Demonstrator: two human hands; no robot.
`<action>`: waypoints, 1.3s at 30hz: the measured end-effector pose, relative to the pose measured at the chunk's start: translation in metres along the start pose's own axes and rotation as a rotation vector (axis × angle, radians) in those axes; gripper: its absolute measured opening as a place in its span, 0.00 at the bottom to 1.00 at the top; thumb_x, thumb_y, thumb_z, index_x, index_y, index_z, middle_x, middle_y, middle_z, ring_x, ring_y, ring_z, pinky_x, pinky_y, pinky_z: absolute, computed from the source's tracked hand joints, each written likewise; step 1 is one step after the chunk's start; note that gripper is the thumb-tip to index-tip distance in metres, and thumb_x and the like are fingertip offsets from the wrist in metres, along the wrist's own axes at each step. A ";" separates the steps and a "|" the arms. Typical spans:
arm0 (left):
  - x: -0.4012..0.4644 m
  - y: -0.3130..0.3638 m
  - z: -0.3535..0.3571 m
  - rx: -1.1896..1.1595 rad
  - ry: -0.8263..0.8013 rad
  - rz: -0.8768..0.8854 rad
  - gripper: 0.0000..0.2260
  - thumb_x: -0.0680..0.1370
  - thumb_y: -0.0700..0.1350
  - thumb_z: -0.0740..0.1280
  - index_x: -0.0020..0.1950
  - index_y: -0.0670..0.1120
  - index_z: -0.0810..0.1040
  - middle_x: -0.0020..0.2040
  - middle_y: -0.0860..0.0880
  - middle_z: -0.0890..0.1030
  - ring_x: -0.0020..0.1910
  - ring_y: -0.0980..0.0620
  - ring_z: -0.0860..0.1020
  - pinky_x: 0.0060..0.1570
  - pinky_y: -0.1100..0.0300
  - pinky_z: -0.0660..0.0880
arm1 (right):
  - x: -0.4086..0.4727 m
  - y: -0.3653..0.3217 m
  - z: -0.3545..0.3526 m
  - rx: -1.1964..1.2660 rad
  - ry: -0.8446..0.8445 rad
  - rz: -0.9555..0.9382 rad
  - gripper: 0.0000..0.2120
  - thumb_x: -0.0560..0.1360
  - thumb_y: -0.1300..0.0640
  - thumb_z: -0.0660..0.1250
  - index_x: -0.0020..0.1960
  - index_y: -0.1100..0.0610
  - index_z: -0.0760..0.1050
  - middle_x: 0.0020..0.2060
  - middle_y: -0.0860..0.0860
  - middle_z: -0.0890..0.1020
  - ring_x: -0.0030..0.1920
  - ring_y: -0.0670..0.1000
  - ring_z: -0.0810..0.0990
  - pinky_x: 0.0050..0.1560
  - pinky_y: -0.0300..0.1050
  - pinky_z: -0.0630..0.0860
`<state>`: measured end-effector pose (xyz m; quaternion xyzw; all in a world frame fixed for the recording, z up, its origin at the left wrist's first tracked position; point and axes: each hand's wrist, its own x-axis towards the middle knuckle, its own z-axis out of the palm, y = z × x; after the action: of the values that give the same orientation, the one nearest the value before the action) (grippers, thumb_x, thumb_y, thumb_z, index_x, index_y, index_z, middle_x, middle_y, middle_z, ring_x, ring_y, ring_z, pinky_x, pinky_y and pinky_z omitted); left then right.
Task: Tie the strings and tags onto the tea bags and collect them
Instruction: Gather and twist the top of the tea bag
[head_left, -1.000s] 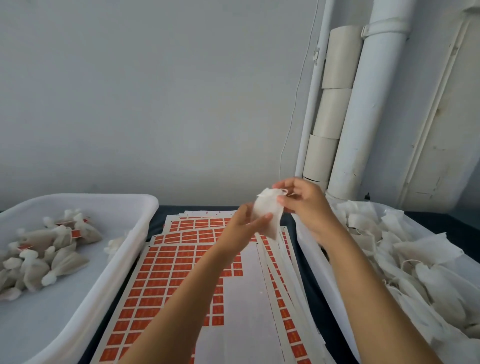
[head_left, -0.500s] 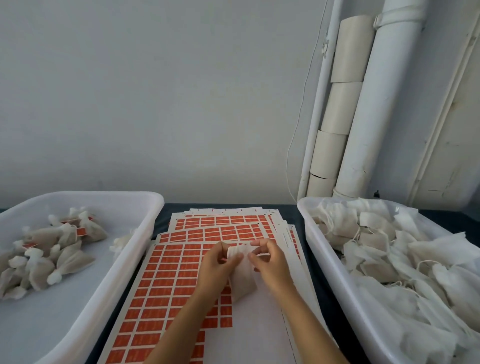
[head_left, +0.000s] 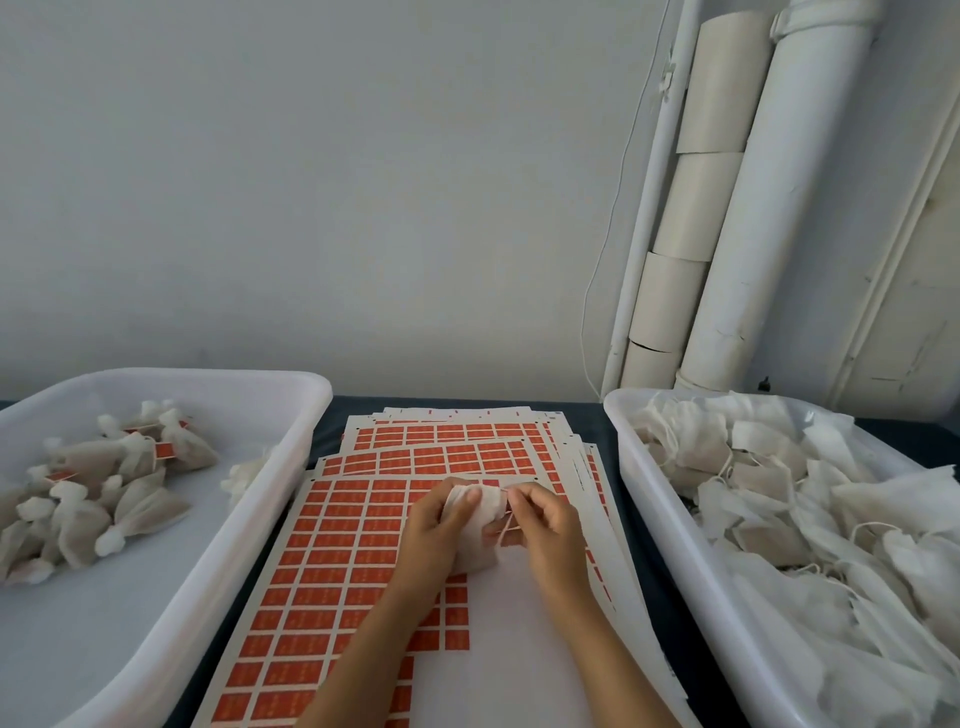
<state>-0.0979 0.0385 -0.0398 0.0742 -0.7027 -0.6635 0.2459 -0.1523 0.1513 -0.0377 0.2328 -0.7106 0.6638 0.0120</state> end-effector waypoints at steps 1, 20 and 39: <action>-0.001 -0.001 0.001 0.005 -0.020 0.020 0.05 0.77 0.49 0.64 0.51 0.50 0.78 0.44 0.57 0.82 0.45 0.60 0.80 0.38 0.72 0.75 | -0.001 0.001 0.001 -0.015 0.004 0.003 0.06 0.77 0.58 0.63 0.48 0.48 0.76 0.46 0.43 0.81 0.45 0.46 0.82 0.42 0.40 0.81; 0.003 -0.013 0.012 0.090 0.126 0.006 0.03 0.79 0.48 0.61 0.49 0.52 0.74 0.41 0.56 0.79 0.39 0.61 0.79 0.33 0.73 0.73 | -0.004 0.011 0.006 -0.245 0.070 -0.195 0.09 0.74 0.57 0.68 0.40 0.45 0.71 0.35 0.41 0.79 0.38 0.41 0.80 0.36 0.30 0.76; 0.000 -0.004 0.010 0.087 0.080 0.046 0.12 0.81 0.45 0.60 0.38 0.44 0.73 0.29 0.57 0.77 0.29 0.62 0.75 0.30 0.73 0.71 | -0.002 0.004 -0.007 -0.445 0.148 -0.211 0.09 0.72 0.57 0.70 0.39 0.52 0.70 0.35 0.35 0.75 0.36 0.39 0.80 0.34 0.24 0.72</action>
<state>-0.1035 0.0469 -0.0432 0.0953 -0.7219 -0.6231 0.2856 -0.1536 0.1585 -0.0416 0.2481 -0.8083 0.5012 0.1840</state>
